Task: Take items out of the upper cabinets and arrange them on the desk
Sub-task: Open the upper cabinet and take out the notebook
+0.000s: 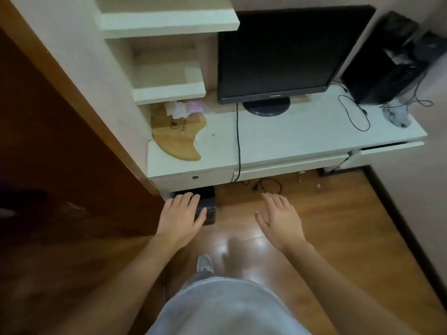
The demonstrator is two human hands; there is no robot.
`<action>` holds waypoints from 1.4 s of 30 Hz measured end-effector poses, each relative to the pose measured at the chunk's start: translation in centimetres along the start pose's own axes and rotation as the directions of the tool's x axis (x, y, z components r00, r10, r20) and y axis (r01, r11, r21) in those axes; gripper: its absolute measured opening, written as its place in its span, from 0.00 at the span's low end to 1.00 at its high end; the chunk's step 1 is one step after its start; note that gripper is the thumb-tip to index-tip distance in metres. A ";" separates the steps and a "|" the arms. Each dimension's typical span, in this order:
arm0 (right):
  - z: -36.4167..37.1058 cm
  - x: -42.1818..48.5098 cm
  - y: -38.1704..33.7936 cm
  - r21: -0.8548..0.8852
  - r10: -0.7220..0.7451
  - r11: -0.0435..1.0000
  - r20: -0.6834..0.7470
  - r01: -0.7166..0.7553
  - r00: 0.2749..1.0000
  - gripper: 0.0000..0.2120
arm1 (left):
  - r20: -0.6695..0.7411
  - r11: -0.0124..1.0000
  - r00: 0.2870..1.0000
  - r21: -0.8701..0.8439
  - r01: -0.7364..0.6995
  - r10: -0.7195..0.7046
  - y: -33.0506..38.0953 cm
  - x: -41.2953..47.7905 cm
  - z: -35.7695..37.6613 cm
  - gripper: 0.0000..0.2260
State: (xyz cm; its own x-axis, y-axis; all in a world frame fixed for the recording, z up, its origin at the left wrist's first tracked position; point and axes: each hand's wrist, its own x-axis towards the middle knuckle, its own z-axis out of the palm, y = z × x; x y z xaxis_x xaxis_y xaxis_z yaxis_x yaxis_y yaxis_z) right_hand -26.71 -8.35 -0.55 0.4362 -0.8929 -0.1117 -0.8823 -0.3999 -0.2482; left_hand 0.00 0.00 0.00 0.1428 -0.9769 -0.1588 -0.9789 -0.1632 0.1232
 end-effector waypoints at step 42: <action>-5.8 17.8 9.0 0.042 -0.439 0.898 0.147 0.438 0.886 0.31 | -0.167 0.915 0.900 -0.053 0.401 -0.404 11.2 12.1 -1.1 0.24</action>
State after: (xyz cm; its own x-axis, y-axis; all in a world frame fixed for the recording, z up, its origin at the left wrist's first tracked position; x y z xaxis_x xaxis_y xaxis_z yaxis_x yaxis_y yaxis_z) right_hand -27.92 -29.03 0.81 0.7998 -0.5856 -0.1315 -0.5941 -0.7412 -0.3125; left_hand -9.08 -13.78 0.53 0.5480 -0.8360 -0.0286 -0.8305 -0.5478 0.1009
